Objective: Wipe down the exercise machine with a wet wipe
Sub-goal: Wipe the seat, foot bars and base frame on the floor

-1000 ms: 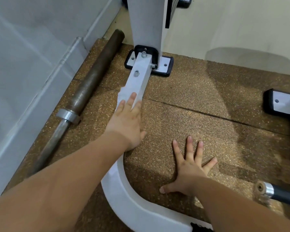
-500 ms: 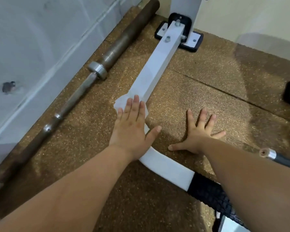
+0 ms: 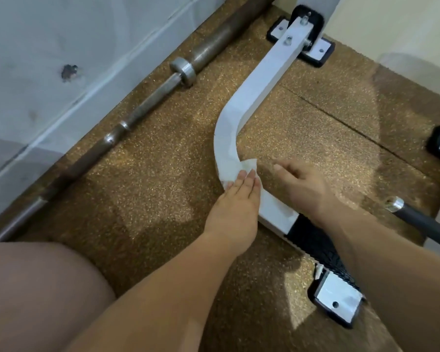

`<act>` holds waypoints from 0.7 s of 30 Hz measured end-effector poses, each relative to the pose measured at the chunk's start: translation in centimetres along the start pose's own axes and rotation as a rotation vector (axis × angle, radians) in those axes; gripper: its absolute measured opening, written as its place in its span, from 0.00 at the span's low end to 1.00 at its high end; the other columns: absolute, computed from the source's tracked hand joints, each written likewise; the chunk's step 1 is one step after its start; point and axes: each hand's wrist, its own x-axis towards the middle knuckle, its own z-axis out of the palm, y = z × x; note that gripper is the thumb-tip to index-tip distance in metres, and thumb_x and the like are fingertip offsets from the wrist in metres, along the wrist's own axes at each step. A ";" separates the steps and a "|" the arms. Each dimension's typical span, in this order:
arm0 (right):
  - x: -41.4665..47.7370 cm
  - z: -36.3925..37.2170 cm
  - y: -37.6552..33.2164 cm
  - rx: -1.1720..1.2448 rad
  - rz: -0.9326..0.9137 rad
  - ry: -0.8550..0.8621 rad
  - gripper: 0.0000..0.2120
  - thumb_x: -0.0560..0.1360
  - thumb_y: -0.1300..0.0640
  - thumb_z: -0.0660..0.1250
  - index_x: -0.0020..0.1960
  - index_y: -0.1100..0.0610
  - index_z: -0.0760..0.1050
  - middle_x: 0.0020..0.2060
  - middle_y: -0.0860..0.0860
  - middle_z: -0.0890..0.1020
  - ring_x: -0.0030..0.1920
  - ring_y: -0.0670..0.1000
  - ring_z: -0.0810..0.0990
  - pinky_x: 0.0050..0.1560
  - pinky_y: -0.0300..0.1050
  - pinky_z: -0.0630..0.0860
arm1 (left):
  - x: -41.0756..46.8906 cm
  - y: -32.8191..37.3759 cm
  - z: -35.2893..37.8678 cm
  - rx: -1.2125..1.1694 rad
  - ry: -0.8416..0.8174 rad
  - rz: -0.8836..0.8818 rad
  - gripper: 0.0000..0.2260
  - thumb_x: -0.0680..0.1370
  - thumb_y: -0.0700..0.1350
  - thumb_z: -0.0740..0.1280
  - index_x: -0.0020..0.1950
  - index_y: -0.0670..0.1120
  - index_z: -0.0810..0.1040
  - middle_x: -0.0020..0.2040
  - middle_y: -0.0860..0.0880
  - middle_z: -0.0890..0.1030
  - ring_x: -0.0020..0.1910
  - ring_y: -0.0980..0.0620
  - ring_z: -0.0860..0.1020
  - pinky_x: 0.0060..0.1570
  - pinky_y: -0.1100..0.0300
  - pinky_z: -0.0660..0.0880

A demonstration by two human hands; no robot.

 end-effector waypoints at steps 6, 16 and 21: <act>-5.5 2.7 -2.8 0.163 -0.065 -0.104 0.13 0.81 0.49 0.66 0.64 0.45 0.81 0.60 0.44 0.83 0.61 0.45 0.81 0.64 0.53 0.80 | -4.6 0.8 -1.3 -0.477 0.376 -0.187 0.18 0.79 0.35 0.60 0.66 0.39 0.80 0.73 0.42 0.74 0.74 0.43 0.71 0.75 0.57 0.60; -19.0 0.1 -9.3 0.298 0.053 -0.480 0.21 0.79 0.56 0.69 0.72 0.54 0.76 0.59 0.57 0.85 0.59 0.52 0.85 0.57 0.44 0.81 | -18.2 7.3 -7.3 -0.869 0.750 -0.482 0.11 0.72 0.31 0.69 0.51 0.42 0.82 0.53 0.48 0.81 0.51 0.57 0.76 0.53 0.82 0.63; -23.9 0.0 -12.6 0.216 -0.002 -0.436 0.07 0.79 0.64 0.70 0.56 0.60 0.84 0.47 0.55 0.88 0.49 0.53 0.87 0.50 0.44 0.82 | -24.0 8.1 -11.6 -0.965 0.690 -0.528 0.15 0.72 0.34 0.71 0.55 0.48 0.80 0.54 0.52 0.80 0.52 0.57 0.75 0.51 0.78 0.67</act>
